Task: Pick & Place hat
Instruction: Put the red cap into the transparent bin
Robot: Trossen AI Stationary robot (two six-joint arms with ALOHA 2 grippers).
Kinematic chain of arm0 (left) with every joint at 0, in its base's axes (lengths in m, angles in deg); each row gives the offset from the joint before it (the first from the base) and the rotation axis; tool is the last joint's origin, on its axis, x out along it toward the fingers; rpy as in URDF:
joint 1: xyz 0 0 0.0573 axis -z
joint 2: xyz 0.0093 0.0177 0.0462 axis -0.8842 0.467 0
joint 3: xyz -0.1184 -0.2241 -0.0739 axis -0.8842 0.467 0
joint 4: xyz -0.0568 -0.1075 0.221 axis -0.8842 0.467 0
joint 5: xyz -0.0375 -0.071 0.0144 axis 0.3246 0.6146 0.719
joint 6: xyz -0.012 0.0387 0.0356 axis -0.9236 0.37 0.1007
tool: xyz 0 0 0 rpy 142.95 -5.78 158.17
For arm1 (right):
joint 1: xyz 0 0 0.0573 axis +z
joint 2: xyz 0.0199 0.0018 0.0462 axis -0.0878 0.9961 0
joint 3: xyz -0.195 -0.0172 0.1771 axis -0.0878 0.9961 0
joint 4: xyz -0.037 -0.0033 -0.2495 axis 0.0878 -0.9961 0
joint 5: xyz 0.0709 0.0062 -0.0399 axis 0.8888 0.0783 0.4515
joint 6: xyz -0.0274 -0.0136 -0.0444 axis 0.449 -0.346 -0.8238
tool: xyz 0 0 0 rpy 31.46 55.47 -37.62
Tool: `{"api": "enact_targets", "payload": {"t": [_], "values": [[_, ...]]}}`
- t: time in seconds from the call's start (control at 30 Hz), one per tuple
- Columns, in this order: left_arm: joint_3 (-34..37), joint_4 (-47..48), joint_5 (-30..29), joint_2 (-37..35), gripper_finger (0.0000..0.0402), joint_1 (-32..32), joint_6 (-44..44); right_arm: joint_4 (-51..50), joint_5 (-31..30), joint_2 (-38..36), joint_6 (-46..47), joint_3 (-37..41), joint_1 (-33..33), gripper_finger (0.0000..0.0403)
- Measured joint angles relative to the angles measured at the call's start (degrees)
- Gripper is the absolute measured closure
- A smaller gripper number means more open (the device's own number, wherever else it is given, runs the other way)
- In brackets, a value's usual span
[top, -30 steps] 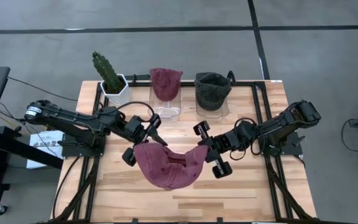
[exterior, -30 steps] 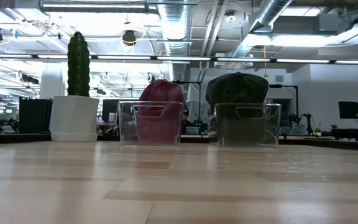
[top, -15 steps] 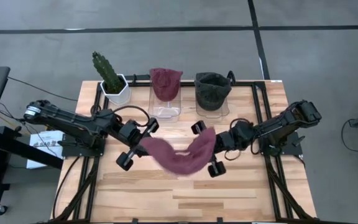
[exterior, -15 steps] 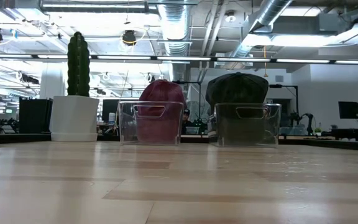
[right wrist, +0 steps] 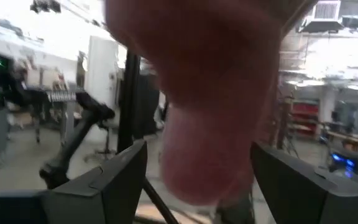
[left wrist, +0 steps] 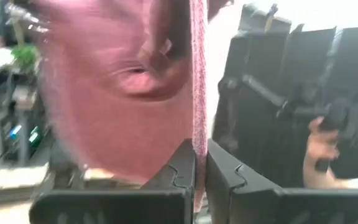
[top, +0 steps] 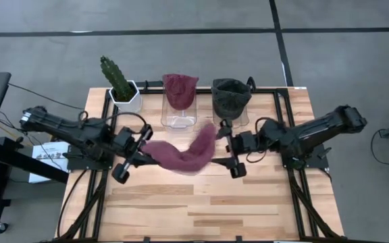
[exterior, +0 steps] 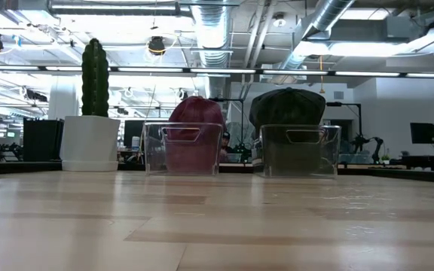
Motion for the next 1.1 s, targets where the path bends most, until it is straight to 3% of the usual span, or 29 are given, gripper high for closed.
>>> {"api": "enact_targets", "payload": {"t": [0.13,0.4,0.7,1.1], "values": [[1.24,3.63,-6.58,-0.87,0.0389,4.15,-0.02,-6.88,-2.71,-4.81,-2.22,0.00,0.84,0.0127],[9.02,3.71,-10.92,-1.35,0.0389,9.78,-3.54,-13.93,-7.48,-9.90,-8.96,-0.04,7.27,0.0127],[16.37,-2.47,-10.86,-1.18,0.0389,10.47,-7.74,-16.99,-10.21,-5.44,-11.38,-0.04,10.14,0.0127],[17.00,-3.13,-10.72,-1.18,0.0388,10.42,-7.73,-14.47,-6.76,-0.72,-7.81,-0.94,6.64,0.0127]]}}
